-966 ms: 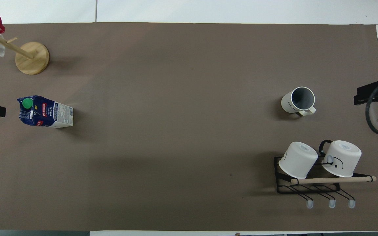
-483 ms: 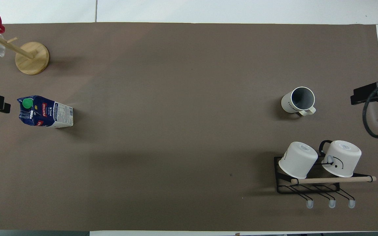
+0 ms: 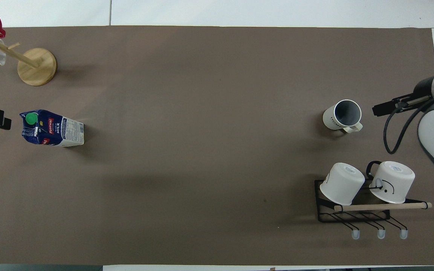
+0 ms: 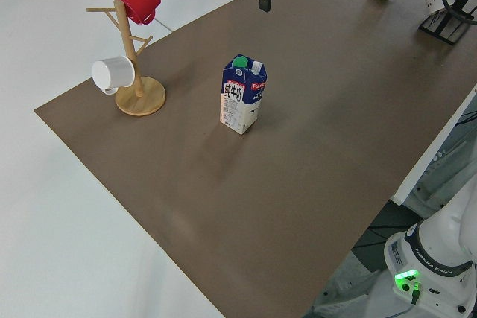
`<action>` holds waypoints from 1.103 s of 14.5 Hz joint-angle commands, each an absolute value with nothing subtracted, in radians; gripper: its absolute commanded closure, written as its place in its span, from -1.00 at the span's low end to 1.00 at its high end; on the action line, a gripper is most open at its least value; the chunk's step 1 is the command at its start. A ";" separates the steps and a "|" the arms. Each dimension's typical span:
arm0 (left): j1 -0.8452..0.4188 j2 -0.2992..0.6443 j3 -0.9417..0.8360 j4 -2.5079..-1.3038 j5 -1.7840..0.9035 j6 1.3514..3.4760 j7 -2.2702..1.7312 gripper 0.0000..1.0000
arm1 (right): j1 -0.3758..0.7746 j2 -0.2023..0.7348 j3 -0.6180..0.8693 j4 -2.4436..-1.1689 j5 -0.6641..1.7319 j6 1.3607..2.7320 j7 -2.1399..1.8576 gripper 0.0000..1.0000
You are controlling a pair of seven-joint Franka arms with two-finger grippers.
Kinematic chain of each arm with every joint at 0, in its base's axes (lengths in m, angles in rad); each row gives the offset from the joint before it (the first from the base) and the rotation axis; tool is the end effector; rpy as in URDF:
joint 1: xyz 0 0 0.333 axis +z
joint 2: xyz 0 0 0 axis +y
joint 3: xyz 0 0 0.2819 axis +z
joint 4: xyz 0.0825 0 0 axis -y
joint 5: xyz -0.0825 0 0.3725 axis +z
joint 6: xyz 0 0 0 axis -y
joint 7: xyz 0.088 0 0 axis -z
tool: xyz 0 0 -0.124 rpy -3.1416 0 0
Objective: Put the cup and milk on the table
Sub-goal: 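Reach the right gripper to the white mug while the left gripper reaches the carton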
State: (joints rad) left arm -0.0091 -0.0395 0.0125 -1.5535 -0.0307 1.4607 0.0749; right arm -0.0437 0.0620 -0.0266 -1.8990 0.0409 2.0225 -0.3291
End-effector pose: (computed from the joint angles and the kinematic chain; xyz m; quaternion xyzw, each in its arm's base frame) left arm 0.5198 -0.0022 0.5930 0.9988 -0.0370 -0.0260 0.0166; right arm 0.5700 -0.0370 0.4256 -0.9920 -0.1207 -0.0337 0.0114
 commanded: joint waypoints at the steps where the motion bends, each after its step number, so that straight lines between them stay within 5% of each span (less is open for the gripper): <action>1: -0.018 -0.060 0.015 -1.584 -0.008 1.486 0.074 -1.00 | -0.051 0.077 -0.018 -2.044 0.078 2.196 -0.389 -1.00; 9: -0.005 -0.069 0.015 -1.856 -0.008 1.813 0.080 -1.00 | -0.040 0.158 -0.018 -2.088 0.110 2.374 -0.479 -1.00; 11: 0.006 -0.061 0.015 -1.914 -0.008 1.888 0.080 -1.00 | -0.034 0.160 -0.018 -2.095 0.110 2.396 -0.476 -0.82; 14: 0.025 -0.055 0.015 -1.965 -0.008 1.963 0.083 -1.00 | -0.032 0.158 -0.018 -2.105 0.110 2.398 -0.456 -0.30; 16: 0.025 -0.054 0.015 -1.996 -0.008 1.997 0.081 -1.00 | -0.029 0.156 -0.018 -2.112 0.110 2.417 -0.443 -0.23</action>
State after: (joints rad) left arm 0.0213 -0.0375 0.0172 -1.9465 -0.0291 1.9464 0.0755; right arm -0.0302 0.1679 -0.0214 -2.0843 0.0897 2.3803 -0.4432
